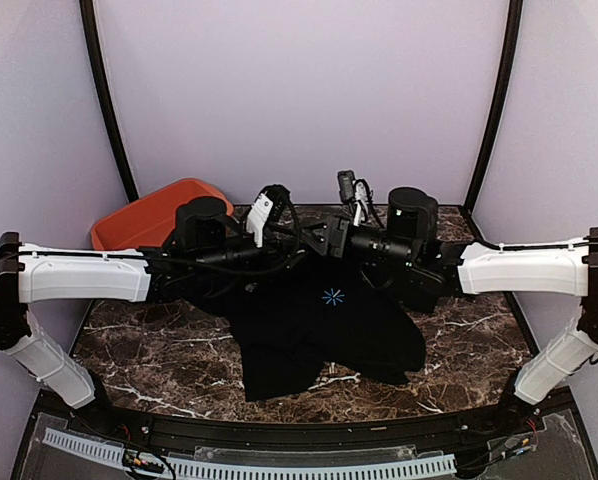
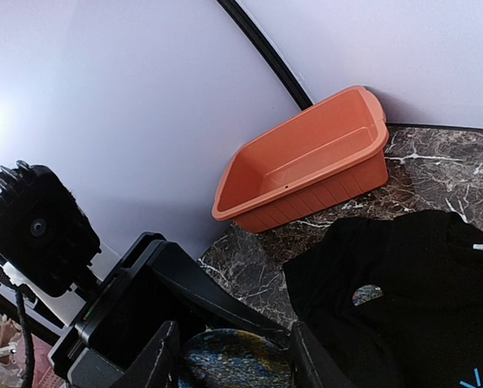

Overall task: Pin the brooch onto the clothing
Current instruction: Pass from the right arm to the left

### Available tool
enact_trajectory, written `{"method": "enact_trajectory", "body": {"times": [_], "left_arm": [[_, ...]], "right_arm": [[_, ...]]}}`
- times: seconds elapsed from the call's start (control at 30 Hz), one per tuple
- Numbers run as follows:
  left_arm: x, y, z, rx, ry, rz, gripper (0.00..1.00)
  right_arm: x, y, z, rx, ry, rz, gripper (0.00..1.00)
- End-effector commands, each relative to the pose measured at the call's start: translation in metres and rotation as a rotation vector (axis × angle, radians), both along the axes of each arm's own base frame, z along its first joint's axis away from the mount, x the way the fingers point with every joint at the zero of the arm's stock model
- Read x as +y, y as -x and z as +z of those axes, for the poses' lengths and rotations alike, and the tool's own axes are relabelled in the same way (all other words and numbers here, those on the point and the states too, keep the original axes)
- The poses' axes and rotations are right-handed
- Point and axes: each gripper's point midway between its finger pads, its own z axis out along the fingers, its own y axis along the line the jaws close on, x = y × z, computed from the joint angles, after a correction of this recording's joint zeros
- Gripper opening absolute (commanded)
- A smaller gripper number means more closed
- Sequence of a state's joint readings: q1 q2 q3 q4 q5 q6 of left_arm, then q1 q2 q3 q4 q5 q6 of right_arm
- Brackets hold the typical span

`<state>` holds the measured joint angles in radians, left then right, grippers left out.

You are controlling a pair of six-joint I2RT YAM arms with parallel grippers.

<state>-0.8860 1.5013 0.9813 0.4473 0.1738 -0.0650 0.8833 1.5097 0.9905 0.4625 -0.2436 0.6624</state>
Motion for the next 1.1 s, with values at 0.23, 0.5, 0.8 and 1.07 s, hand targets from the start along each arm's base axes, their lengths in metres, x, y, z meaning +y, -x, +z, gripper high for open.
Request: {"method": "enact_trajectory", "body": {"times": [0.23, 0.5, 0.8, 1.07], "left_arm": [[0.007, 0.001, 0.016, -0.041, 0.023, 0.024, 0.37], [0.010, 0.000, 0.013, -0.047, 0.001, 0.040, 0.01], [0.019, -0.005, 0.012, -0.091, -0.042, 0.083, 0.01], [0.057, -0.016, 0.004, -0.398, -0.412, 0.174, 0.01]], "right_arm": [[0.007, 0.009, -0.002, -0.020, 0.012, 0.024, 0.41], [0.002, 0.012, -0.001, -0.024, 0.012, 0.020, 0.41], [-0.003, 0.016, -0.004, -0.004, 0.022, 0.024, 0.48], [-0.039, 0.012, 0.040, 0.066, -0.076, 0.044, 0.75]]}}
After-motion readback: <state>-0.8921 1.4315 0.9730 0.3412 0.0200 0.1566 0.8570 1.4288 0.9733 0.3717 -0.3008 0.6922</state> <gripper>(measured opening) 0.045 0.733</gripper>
